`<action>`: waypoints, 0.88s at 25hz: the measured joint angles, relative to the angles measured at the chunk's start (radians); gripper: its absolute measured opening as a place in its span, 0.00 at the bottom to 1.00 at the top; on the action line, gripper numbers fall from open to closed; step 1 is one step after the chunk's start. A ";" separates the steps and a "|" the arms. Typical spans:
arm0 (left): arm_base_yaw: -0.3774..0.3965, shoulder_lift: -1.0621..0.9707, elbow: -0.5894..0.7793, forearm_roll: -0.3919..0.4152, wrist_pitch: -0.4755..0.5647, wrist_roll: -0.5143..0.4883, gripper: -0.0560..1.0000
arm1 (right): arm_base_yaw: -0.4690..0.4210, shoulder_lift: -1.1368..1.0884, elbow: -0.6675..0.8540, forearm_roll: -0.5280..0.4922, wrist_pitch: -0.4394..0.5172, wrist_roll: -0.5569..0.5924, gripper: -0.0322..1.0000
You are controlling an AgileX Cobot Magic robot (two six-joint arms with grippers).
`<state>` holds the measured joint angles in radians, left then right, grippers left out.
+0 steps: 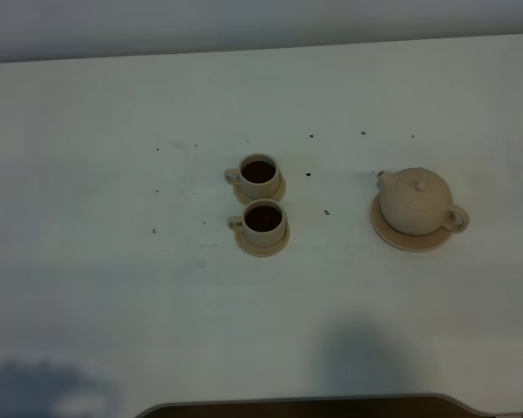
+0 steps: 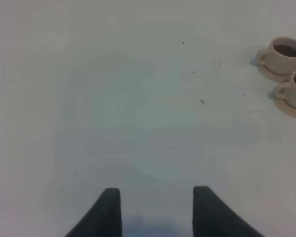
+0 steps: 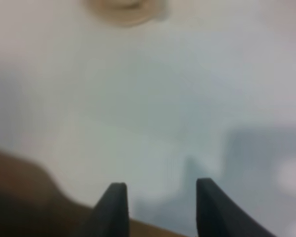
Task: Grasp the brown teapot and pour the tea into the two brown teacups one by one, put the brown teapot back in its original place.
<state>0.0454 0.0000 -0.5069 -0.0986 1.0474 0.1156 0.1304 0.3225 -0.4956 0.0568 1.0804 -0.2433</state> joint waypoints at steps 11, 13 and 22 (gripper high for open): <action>0.000 0.000 0.000 0.000 0.000 0.000 0.40 | -0.168 -0.223 0.000 -0.004 0.000 0.002 0.34; 0.000 0.000 0.000 0.000 0.000 0.000 0.40 | -0.168 -0.261 0.000 -0.004 0.000 0.002 0.34; 0.000 0.001 0.000 0.000 0.000 0.000 0.40 | -0.168 -0.329 0.005 -0.004 0.001 0.002 0.34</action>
<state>0.0454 0.0006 -0.5069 -0.0986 1.0474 0.1156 -0.0379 -0.0065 -0.4905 0.0525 1.0810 -0.2410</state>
